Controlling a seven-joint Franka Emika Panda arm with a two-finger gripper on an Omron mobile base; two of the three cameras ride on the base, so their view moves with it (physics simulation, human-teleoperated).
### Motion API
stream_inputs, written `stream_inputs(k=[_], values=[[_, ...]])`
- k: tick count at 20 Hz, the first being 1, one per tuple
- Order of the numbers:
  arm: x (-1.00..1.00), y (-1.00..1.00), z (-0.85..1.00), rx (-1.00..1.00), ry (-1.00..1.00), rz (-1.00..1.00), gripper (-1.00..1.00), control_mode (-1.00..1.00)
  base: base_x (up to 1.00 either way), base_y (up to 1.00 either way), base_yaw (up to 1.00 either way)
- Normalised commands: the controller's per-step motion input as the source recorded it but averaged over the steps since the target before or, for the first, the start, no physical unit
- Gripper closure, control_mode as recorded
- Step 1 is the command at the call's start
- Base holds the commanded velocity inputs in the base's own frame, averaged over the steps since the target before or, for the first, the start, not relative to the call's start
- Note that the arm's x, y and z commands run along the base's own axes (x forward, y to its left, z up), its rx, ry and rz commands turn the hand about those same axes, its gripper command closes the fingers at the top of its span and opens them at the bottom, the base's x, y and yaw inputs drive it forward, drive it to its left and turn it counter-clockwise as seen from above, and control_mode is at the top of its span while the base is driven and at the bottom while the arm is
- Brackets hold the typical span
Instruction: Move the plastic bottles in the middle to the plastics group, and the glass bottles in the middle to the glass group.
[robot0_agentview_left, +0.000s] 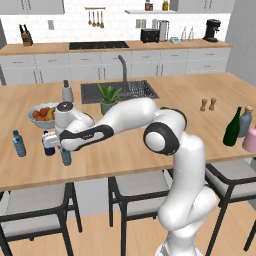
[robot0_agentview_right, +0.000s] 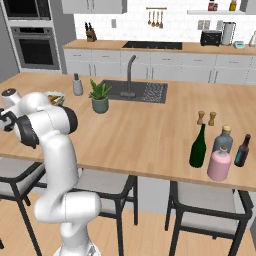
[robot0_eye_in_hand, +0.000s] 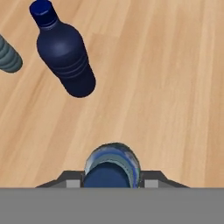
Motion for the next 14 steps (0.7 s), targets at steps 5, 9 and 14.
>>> stream_inputs(k=[5, 9, 14], values=[[0.00, -0.18, -0.18, 0.00, 0.00, 0.00, -1.00, -1.00, 0.00, 0.00, 0.00], [0.00, -0.06, -0.02, 0.00, 0.00, 0.00, -1.00, -1.00, 0.00, 0.00, 0.00], [0.00, 0.00, 0.22, 0.00, 0.00, 0.00, -1.00, -1.00, 0.00, 0.00, 0.00]])
